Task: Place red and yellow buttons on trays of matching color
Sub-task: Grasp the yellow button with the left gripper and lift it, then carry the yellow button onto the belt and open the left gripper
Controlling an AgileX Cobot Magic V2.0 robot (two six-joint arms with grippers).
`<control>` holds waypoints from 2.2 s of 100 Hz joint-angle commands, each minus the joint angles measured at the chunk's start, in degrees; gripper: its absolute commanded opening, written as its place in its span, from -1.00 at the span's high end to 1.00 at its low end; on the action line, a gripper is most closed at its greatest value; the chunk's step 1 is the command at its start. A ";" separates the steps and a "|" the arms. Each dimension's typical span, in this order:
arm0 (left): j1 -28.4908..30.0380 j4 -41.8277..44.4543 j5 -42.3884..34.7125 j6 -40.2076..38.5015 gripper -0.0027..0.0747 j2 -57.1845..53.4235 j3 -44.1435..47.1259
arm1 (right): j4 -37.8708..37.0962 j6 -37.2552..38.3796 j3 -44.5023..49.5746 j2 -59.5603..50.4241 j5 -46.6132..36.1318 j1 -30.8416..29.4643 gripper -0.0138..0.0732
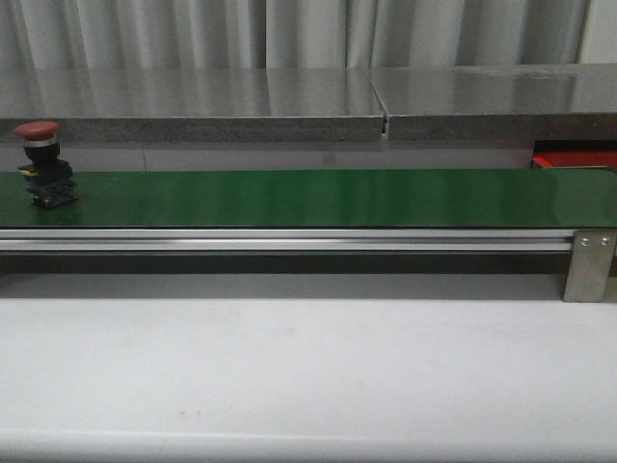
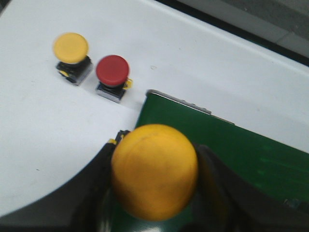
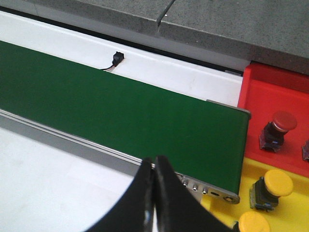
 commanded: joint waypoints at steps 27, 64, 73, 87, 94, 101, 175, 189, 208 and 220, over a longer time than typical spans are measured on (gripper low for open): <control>-5.09 0.21 -11.99 -0.14 0.98 -3.17 5.17 | 1.38 -0.38 -1.51 -0.53 -2.42 0.02 0.93; -5.22 -0.03 -16.52 -0.14 0.98 -3.06 7.58 | 1.38 -0.38 -1.51 -0.53 -2.42 0.02 0.93; -5.22 -0.44 -16.52 -0.14 0.98 -2.83 7.58 | 1.38 -0.38 -1.51 -0.53 -2.42 0.02 0.93; -5.22 -1.49 -16.32 -0.14 0.98 -1.71 7.58 | 1.38 -0.38 -1.51 -0.53 -2.42 0.02 0.93; -5.22 -1.49 -15.78 -0.14 0.98 -0.63 7.58 | 1.38 -0.38 -1.51 -0.53 -2.42 0.02 0.93; -5.22 -1.49 -15.03 -0.14 0.98 0.51 7.58 | 1.38 -0.38 -1.51 -0.53 -2.42 0.02 0.93; -5.22 -1.57 -12.28 -0.05 -0.82 2.48 7.58 | 1.38 -0.38 -1.51 -0.53 -2.42 0.02 0.93; -5.22 -2.52 -12.47 0.93 -0.72 1.53 7.58 | 1.38 -0.38 -1.51 -0.53 -2.42 0.02 0.93; -5.65 -5.29 -13.69 5.26 -0.72 -2.96 7.58 | 1.38 -0.38 -1.51 -0.53 -2.42 0.02 0.93; -7.24 -5.29 -14.89 6.54 -0.72 -7.19 7.58 | 1.38 -0.38 -1.51 -0.53 -2.42 0.02 0.93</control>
